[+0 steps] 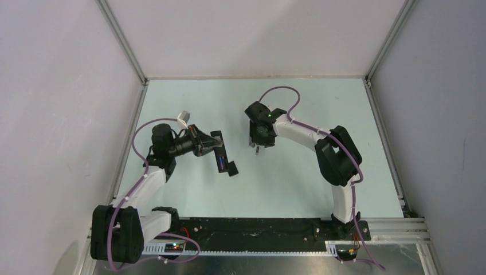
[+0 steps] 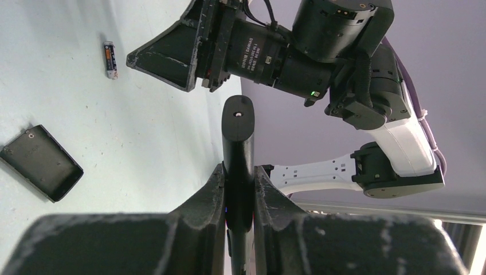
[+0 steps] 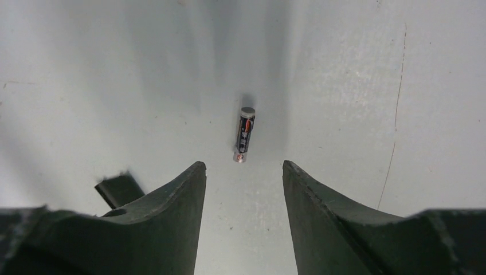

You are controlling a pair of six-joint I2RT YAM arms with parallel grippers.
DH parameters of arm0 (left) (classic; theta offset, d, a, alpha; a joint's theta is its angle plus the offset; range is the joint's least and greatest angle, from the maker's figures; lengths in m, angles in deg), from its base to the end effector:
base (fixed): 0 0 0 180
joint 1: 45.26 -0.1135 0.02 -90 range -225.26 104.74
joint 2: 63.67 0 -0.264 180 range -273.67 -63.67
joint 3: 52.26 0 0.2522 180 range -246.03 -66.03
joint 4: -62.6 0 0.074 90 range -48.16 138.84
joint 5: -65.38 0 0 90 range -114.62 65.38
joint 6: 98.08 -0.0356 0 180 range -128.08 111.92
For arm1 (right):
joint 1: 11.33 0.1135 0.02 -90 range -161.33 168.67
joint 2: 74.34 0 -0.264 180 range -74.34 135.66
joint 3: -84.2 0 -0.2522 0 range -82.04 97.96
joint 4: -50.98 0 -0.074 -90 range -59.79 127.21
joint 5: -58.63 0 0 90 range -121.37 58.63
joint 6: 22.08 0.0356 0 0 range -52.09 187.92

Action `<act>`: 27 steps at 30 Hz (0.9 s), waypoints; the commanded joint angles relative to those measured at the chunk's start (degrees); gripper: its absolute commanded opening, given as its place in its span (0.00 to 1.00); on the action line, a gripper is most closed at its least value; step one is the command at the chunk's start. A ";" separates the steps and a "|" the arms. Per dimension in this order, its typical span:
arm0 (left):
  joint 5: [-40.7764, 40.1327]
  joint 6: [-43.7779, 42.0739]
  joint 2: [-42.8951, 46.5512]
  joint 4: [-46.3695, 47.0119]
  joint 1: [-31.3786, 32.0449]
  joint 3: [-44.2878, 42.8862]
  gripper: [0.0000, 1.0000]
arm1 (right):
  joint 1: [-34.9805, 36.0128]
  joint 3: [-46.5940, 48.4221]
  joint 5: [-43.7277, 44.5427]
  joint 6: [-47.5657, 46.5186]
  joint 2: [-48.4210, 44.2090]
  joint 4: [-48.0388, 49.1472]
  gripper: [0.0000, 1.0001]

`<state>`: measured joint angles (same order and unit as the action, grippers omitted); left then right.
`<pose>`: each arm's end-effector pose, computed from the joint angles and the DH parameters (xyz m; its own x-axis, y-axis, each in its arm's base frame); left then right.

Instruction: Load the batteries into the remote control

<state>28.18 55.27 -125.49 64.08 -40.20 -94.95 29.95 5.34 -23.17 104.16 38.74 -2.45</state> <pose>0.2213 -0.0481 0.2346 -0.8589 -0.4664 -0.2116 0.0931 0.2640 -0.9600 0.3158 0.2705 0.2049 -0.9106 -0.0208 -0.4128 -0.0868 0.9861 0.1418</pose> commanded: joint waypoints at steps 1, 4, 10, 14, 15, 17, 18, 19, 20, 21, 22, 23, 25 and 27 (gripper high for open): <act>0.99 -1.71 0.80 0.57 -0.63 0.15 0.00 | 1.27 3.96 5.33 2.51 3.47 -2.89 0.54; 1.02 -1.87 0.78 0.43 -0.66 0.10 0.00 | 1.38 4.45 5.14 2.85 5.20 -2.94 0.49; 1.08 -2.12 0.45 0.03 -0.77 0.03 0.00 | 1.27 4.57 4.49 3.61 7.26 -2.81 0.39; 1.11 -2.29 0.47 -0.08 -0.77 -0.06 0.00 | 1.20 4.48 4.27 3.89 7.88 -2.67 0.30; 1.18 -2.32 0.39 -0.10 -0.80 -0.07 0.00 | 1.23 4.41 4.16 3.87 8.04 -2.48 0.26; 1.22 -2.46 0.39 -0.20 -0.85 -0.08 0.00 | 1.18 4.39 4.14 3.75 8.11 -2.21 0.19; 1.22 -2.50 0.39 -0.28 -0.84 -0.08 0.00 | 1.07 4.39 3.93 3.66 8.16 -1.97 0.15; 1.28 -2.59 0.39 -0.29 -0.91 -0.08 0.00 | 0.97 4.39 3.88 3.41 8.24 -1.85 0.13; 1.29 -2.65 0.30 -0.39 -0.96 -0.08 0.00 | 0.99 4.38 3.54 3.31 8.27 -1.77 0.08; 1.27 -2.71 0.30 -0.43 -0.94 -0.08 0.00 | 0.86 4.34 3.33 2.95 8.18 -1.75 0.06; 1.33 -2.78 0.21 -0.49 -0.93 0.01 0.00 | 0.84 4.27 2.90 2.62 8.11 -1.67 0.03; 1.29 -2.83 0.17 -0.48 -0.95 0.01 0.00 | 0.72 3.90 2.75 2.39 7.64 -1.53 0.02; 1.34 -3.02 0.00 -0.61 -1.00 0.08 0.00 | 0.59 2.73 1.67 1.56 6.07 -0.77 0.00; 1.39 -3.20 -0.27 -0.58 -0.96 0.24 0.00 | 0.34 1.04 0.18 0.49 3.59 0.12 0.00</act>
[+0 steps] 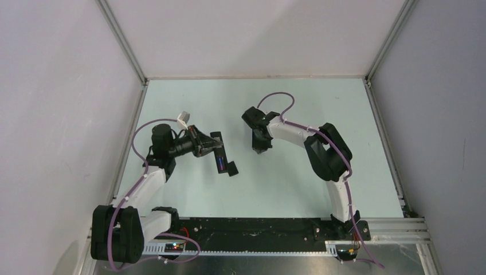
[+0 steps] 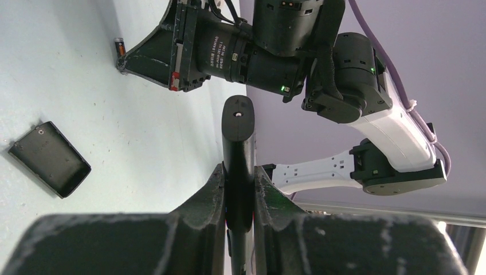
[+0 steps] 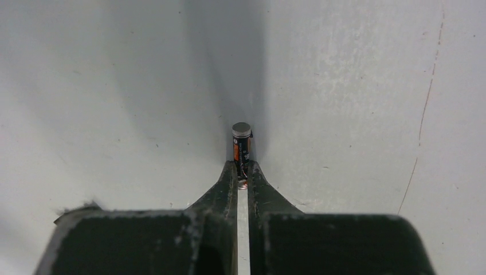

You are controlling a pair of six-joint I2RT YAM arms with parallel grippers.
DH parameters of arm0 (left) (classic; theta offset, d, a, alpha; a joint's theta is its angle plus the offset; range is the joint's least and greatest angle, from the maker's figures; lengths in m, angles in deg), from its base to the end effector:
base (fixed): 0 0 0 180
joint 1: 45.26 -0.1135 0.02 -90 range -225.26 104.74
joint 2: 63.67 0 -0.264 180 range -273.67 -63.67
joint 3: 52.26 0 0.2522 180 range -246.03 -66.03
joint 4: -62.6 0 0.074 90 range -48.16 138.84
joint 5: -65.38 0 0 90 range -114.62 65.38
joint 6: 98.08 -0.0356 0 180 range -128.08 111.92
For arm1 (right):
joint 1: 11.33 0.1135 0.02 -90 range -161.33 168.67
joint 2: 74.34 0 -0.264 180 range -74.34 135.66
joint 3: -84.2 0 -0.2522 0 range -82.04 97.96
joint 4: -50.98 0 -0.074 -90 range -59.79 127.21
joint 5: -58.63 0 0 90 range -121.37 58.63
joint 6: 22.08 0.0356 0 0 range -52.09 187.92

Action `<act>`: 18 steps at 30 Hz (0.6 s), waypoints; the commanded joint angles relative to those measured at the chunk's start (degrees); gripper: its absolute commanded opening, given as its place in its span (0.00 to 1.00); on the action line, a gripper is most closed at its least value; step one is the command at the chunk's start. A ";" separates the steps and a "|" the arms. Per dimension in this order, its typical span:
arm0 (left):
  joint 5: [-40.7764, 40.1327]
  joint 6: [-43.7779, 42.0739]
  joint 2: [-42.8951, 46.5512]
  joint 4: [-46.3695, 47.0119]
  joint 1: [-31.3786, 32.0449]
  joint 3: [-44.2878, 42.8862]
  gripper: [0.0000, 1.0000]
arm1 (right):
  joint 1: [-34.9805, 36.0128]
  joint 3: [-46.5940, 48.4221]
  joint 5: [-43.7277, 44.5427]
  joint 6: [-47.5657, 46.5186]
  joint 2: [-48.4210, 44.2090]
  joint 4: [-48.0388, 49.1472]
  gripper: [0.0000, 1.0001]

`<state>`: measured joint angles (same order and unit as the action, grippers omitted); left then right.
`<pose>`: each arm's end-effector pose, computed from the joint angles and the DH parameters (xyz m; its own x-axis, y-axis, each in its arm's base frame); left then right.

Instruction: Load the batteries into the remote control

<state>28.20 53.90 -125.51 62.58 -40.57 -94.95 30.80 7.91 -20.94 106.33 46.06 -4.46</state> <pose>0.2208 -0.0466 0.2322 -0.8595 -0.4648 -0.2128 0.0867 0.2777 -0.9567 0.3222 0.2827 0.1650 -0.9374 -0.0240 -0.3475 -0.0461 0.9974 0.0556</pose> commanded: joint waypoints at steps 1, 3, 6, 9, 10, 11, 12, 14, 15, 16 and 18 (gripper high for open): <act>1.40 -1.94 -0.27 0.83 -0.62 0.38 0.00 | -0.53 -2.20 -3.35 -2.69 -4.76 2.72 0.00; 1.55 -1.94 -0.45 0.78 -0.58 0.80 0.00 | -0.70 -4.66 -6.16 -4.93 -8.65 3.97 0.00; 1.75 -2.14 -0.25 0.85 -0.54 1.68 0.00 | -0.54 -10.02 -11.50 -7.88 -16.43 5.40 0.00; 1.92 -2.70 -0.20 0.84 -0.20 2.69 0.00 | -0.10 -14.70 -18.63 -10.11 -24.08 5.58 0.00; 1.93 -2.85 -0.29 0.80 0.30 2.92 0.00 | 0.35 -15.59 -20.03 -10.16 -25.57 5.61 0.00; 1.89 -3.03 -0.40 0.83 0.66 3.01 0.00 | 0.55 -17.20 -22.50 -9.86 -28.66 5.67 0.00; 1.60 -3.06 -0.52 0.82 1.48 3.24 0.00 | 1.11 -17.98 -23.68 -9.37 -30.06 5.74 0.00; 0.83 -3.27 -0.86 0.85 3.14 3.41 0.00 | 1.68 -20.20 -29.28 -6.83 -34.41 6.37 0.00; 0.55 -3.55 -1.16 0.81 4.23 3.47 0.00 | 2.05 -21.80 -30.71 -4.26 -36.87 7.53 0.00; -0.10 -3.72 -1.30 0.78 4.74 3.38 0.00 | 2.33 -22.65 -33.55 -2.97 -38.12 9.27 0.01; -1.00 -4.03 -1.75 0.81 6.26 3.06 0.00 | 3.65 -24.54 -36.53 1.47 -41.04 11.55 0.01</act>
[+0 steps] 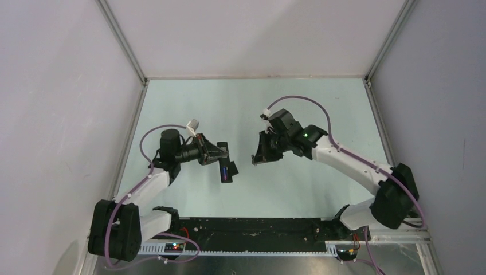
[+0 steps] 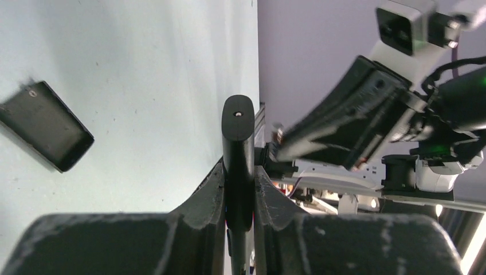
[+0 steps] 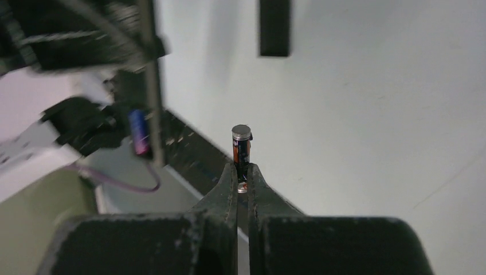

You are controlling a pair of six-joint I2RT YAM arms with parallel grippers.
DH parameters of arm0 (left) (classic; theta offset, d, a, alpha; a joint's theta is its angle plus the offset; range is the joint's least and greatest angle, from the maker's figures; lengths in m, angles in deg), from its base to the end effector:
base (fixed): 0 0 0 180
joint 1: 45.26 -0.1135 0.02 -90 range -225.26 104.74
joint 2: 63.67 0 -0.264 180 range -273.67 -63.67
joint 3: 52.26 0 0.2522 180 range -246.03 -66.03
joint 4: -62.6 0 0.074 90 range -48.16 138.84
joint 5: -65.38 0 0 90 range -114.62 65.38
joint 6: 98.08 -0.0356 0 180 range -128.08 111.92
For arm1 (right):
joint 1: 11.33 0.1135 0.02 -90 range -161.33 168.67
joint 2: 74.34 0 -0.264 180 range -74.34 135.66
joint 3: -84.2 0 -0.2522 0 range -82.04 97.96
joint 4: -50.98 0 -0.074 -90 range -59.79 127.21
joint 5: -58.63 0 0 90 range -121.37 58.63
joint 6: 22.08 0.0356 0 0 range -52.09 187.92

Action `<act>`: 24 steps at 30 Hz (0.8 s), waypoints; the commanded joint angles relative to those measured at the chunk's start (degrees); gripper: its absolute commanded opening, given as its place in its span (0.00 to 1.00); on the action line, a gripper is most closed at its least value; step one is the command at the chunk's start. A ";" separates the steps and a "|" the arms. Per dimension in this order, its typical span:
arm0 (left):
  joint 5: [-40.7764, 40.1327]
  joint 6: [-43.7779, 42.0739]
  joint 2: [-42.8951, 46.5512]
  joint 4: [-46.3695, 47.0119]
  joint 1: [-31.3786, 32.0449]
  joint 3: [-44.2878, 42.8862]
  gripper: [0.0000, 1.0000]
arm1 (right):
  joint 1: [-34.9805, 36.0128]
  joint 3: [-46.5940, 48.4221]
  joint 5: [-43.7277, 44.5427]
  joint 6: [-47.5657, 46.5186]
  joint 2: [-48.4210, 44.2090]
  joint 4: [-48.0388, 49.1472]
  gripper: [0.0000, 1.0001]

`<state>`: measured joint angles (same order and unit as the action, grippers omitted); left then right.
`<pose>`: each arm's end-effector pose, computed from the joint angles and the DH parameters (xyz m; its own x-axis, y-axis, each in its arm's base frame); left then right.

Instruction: Load the batteries into the remote control

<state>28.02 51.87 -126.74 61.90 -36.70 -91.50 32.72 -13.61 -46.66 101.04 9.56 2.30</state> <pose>0.2115 -0.0604 0.2073 -0.9027 -0.3953 -0.1699 0.0479 0.3001 -0.9527 0.2185 0.2244 0.2850 -0.8962 -0.1337 -0.4230 -0.3604 0.7754 0.5185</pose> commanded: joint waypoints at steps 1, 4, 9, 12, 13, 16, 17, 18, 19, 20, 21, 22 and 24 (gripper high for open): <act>-1.16 -2.30 -0.86 1.47 3.28 -0.56 0.00 | 2.99 -3.45 -11.34 7.47 -5.74 5.05 0.01; -2.35 -3.06 -1.18 1.52 4.93 -1.60 0.00 | 5.52 -3.61 -12.19 10.09 -7.23 5.60 0.02; -3.38 -3.58 -0.54 1.51 6.76 -2.52 0.00 | 8.70 -3.63 -12.34 13.55 -8.12 6.80 0.02; -3.36 -3.60 -0.40 1.45 6.90 -2.44 0.00 | 10.17 -3.58 -13.08 15.95 -7.09 9.00 0.02; -3.38 -3.60 -0.44 1.47 6.93 -2.41 0.00 | 10.52 -3.61 -13.09 16.24 -6.87 9.39 0.02; -3.40 -3.60 -0.20 1.50 6.99 -2.16 0.00 | 11.77 -3.63 -11.98 17.90 -5.32 10.23 0.02; -3.45 -3.60 -0.21 1.50 7.04 -2.13 0.00 | 11.98 -3.64 -11.81 18.61 -5.06 10.57 0.02; -3.50 -3.65 -0.08 1.52 7.03 -2.13 0.00 | 12.34 -3.69 -11.71 18.98 -4.44 10.75 0.02; -3.55 -3.67 -0.01 1.48 7.02 -2.17 0.00 | 12.49 -3.62 -11.57 19.63 -4.18 10.99 0.02; -3.63 -3.69 -0.01 1.51 7.00 -2.19 0.00 | 12.71 -3.64 -11.54 20.06 -3.57 11.09 0.02; -3.66 -3.69 -0.07 1.50 7.04 -2.27 0.00 | 12.81 -3.64 -11.33 20.75 -3.26 11.23 0.02; -3.64 -3.69 -0.10 1.47 7.05 -2.33 0.00 | 12.90 -3.69 -11.25 21.11 -2.76 11.25 0.02; -3.46 -3.69 -0.37 1.46 7.05 -2.50 0.00 | 13.01 -3.65 -11.12 21.94 -2.15 11.23 0.02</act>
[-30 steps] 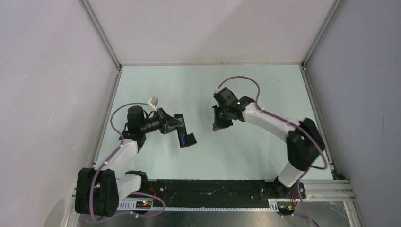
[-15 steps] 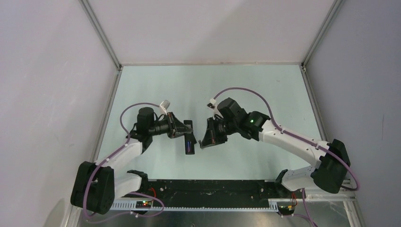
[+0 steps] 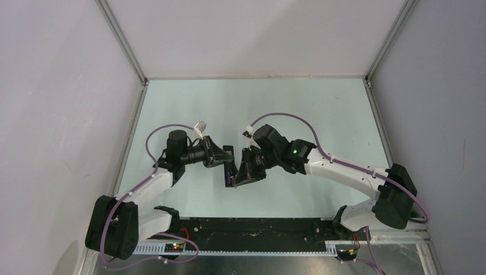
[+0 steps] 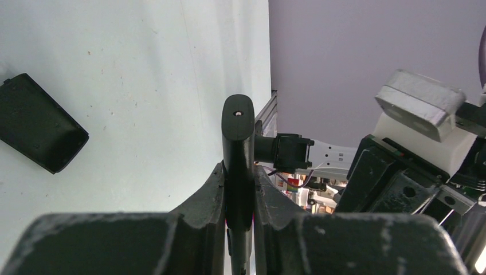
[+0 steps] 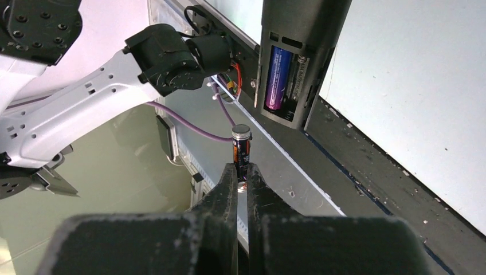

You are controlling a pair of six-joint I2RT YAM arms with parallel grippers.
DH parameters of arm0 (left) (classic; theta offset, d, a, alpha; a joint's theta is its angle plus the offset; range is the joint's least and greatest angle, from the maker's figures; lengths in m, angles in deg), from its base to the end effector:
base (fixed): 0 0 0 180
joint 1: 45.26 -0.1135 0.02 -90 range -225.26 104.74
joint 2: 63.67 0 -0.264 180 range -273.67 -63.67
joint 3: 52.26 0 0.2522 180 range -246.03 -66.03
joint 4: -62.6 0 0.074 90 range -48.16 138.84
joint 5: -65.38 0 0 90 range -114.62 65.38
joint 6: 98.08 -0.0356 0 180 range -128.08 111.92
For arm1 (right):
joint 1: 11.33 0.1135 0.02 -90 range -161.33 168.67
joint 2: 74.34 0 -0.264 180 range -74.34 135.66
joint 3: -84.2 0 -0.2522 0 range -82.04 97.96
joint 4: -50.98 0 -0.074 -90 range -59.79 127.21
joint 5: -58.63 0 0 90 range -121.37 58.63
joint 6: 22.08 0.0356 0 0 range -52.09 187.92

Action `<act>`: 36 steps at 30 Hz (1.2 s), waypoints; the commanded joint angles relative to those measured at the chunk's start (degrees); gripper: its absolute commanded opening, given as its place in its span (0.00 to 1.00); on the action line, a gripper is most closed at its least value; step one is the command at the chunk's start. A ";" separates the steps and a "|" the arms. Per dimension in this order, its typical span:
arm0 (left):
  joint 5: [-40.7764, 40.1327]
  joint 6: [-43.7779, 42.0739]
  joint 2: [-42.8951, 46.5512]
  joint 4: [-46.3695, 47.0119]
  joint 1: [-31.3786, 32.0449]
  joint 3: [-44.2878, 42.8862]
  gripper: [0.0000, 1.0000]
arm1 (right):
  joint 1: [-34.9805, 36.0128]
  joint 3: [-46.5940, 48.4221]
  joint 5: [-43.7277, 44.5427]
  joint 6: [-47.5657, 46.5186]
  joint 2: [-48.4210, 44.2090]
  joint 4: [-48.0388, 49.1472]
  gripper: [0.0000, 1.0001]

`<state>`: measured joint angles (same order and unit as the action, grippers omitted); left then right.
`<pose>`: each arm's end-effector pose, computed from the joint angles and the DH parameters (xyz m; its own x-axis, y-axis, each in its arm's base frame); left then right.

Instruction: Load the batteries into the remote control

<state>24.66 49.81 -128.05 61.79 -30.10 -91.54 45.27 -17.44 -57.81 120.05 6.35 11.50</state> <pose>0.2069 -0.0840 0.2021 -0.9260 -0.3216 -0.1976 0.0832 0.3367 -0.9379 0.1564 0.2660 0.2932 -0.9596 -0.1713 -0.2232 -0.2813 0.5718 0.7706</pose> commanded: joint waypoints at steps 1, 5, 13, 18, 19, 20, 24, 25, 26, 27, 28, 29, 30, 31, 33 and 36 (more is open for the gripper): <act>-0.08 -1.66 0.68 1.62 0.47 -2.57 0.00 | 0.45 0.17 0.23 3.35 1.39 1.99 0.02; 0.26 -1.64 0.42 1.58 0.47 -2.73 0.00 | -0.11 0.21 0.47 4.37 2.15 1.72 0.02; 0.57 -1.76 0.48 1.65 0.37 -2.74 0.00 | -0.70 0.20 -0.37 5.33 3.86 1.29 0.02; 0.57 -1.79 0.39 1.62 0.31 -2.78 0.00 | -1.04 0.18 -0.13 5.81 4.47 0.64 0.02; 0.65 -1.80 0.35 1.61 0.33 -2.82 0.00 | -1.09 0.22 -0.22 6.01 4.61 0.62 0.02; 0.71 -1.88 0.38 1.63 0.32 -2.90 0.00 | -1.17 0.21 -0.21 6.11 4.80 0.55 0.02; 0.81 -1.71 0.50 1.59 0.31 -2.88 0.00 | -1.80 0.18 -0.47 6.71 5.33 0.48 0.03; 0.81 -1.66 0.44 1.69 0.31 -2.81 0.00 | -1.94 0.18 -0.57 6.85 5.53 0.42 0.04; 0.86 -1.60 0.46 1.67 0.31 -2.79 0.00 | -2.07 0.24 -0.69 6.84 5.62 0.41 0.04; 0.89 -1.59 0.37 1.69 0.31 -2.79 0.00 | -2.14 0.22 -0.91 6.90 5.84 0.54 0.04; 0.86 -1.61 0.34 1.65 0.38 -2.78 0.00 | -2.12 0.20 -1.04 6.96 6.00 0.60 0.04; 0.88 -1.59 0.29 1.65 0.34 -2.83 0.00 | -2.24 0.18 -1.28 7.11 6.31 0.58 0.04; 0.84 -1.57 0.21 1.69 0.32 -2.85 0.00 | -2.22 0.18 -1.35 7.15 6.41 0.58 0.04; 0.83 -1.55 0.22 1.62 0.36 -2.82 0.00 | -2.20 0.18 -1.47 7.29 6.59 0.53 0.04; 0.88 -1.57 0.26 1.59 0.32 -2.74 0.00 | -2.20 0.21 -1.40 7.47 6.81 0.43 0.05; 0.84 -1.63 0.38 1.64 0.37 -2.51 0.00 | -2.23 0.19 -1.44 8.04 7.09 0.50 0.06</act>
<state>24.64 49.46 -128.07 61.77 -30.10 -91.74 43.21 -17.48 -58.47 126.83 12.86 12.22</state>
